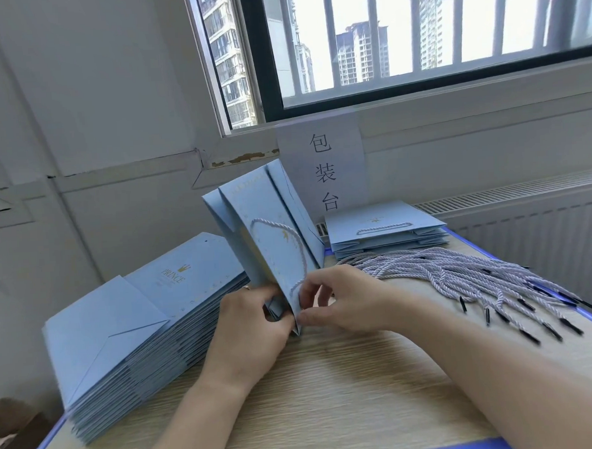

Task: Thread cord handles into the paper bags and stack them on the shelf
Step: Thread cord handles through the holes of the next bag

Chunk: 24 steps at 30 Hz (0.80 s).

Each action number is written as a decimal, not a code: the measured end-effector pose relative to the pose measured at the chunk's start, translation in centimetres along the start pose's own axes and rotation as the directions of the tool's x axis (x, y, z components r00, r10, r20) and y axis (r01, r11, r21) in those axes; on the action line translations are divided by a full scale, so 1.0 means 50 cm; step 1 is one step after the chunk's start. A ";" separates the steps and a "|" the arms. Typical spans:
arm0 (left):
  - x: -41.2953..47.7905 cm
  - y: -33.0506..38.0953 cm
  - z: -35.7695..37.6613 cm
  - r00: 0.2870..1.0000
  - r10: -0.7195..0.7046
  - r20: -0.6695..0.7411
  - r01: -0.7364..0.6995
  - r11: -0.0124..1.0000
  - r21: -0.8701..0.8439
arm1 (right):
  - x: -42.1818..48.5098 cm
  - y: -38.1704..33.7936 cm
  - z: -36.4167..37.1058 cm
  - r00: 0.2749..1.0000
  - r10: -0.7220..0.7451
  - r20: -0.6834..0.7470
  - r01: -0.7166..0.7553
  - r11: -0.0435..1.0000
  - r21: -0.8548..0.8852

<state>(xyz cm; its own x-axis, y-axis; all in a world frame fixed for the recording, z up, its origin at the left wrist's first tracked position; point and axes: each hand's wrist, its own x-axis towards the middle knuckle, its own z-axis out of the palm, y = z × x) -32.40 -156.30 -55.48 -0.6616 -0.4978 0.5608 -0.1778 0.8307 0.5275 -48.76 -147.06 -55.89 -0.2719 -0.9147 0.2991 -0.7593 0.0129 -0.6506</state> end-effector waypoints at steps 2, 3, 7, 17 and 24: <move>0.000 -0.001 0.004 1.000 0.018 0.014 -0.018 1.000 0.016 | -0.001 0.001 -0.001 1.000 -0.015 0.001 0.015 1.000 -0.009; 0.000 0.000 0.005 1.000 0.023 0.017 -0.023 1.000 0.010 | -0.001 0.001 -0.002 1.000 -0.018 0.002 0.018 1.000 -0.017; 0.003 -0.001 0.005 0.998 0.067 0.014 -0.067 0.998 0.002 | -0.001 0.002 -0.005 1.000 -0.017 0.023 0.018 0.999 -0.030; 0.003 0.003 0.003 0.999 0.053 -0.001 -0.053 0.999 -0.002 | -0.004 0.001 -0.007 0.996 -0.087 0.000 0.087 0.994 -0.072; 0.002 0.007 0.006 0.983 0.179 0.040 -0.182 0.979 0.097 | -0.007 -0.016 -0.005 0.979 -0.201 0.020 0.201 0.964 -0.174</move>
<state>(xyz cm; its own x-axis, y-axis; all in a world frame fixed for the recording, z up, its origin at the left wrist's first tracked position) -32.74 -155.98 -55.41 -0.7111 -0.3312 0.6202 -0.1242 0.9274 0.3527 -48.21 -146.64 -55.33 -0.1023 -0.9064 0.4098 -0.8896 -0.1009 -0.4454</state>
